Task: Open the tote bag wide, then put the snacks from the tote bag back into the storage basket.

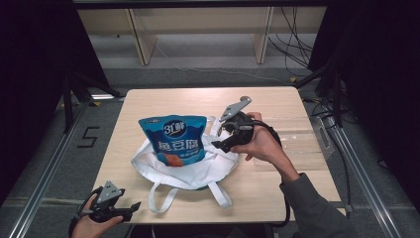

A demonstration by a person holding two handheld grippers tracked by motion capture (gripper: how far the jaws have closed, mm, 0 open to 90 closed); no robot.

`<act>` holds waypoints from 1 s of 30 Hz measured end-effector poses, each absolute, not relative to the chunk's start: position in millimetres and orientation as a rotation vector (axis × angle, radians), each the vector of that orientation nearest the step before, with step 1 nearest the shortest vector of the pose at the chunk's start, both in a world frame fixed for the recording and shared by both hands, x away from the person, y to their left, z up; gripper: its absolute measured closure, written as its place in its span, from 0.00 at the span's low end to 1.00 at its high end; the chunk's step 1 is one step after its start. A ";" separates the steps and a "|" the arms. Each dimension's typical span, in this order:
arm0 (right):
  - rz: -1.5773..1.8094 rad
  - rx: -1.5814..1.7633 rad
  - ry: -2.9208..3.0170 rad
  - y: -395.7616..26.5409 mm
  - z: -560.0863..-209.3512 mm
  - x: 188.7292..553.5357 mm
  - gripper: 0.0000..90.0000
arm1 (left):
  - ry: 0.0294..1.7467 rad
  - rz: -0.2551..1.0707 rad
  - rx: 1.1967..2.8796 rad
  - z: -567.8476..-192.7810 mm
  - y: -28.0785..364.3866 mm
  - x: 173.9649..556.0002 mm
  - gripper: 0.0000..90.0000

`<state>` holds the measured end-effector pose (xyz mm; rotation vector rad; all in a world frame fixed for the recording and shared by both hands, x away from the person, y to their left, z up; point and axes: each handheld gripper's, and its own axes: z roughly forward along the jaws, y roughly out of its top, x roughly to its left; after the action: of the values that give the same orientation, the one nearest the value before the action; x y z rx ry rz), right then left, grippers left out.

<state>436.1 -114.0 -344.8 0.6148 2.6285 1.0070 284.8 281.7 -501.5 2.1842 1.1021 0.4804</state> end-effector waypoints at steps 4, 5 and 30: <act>0.970 0.611 2.656 -112.3 -337.2 436.3 0.31 | 1.108 0.467 2.184 -502.3 281.8 285.1 0.27; 0.977 0.597 2.664 -112.1 -335.4 436.8 0.31 | 1.110 0.465 2.178 -502.7 281.7 285.1 0.27; 1.021 0.459 2.706 -80.9 -304.5 441.8 0.30 | 1.105 0.480 2.182 -500.4 286.5 286.4 0.25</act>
<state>441.8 -80.9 -304.5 0.4588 2.7061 1.0206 286.4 286.5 -500.4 2.1816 1.1051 0.4803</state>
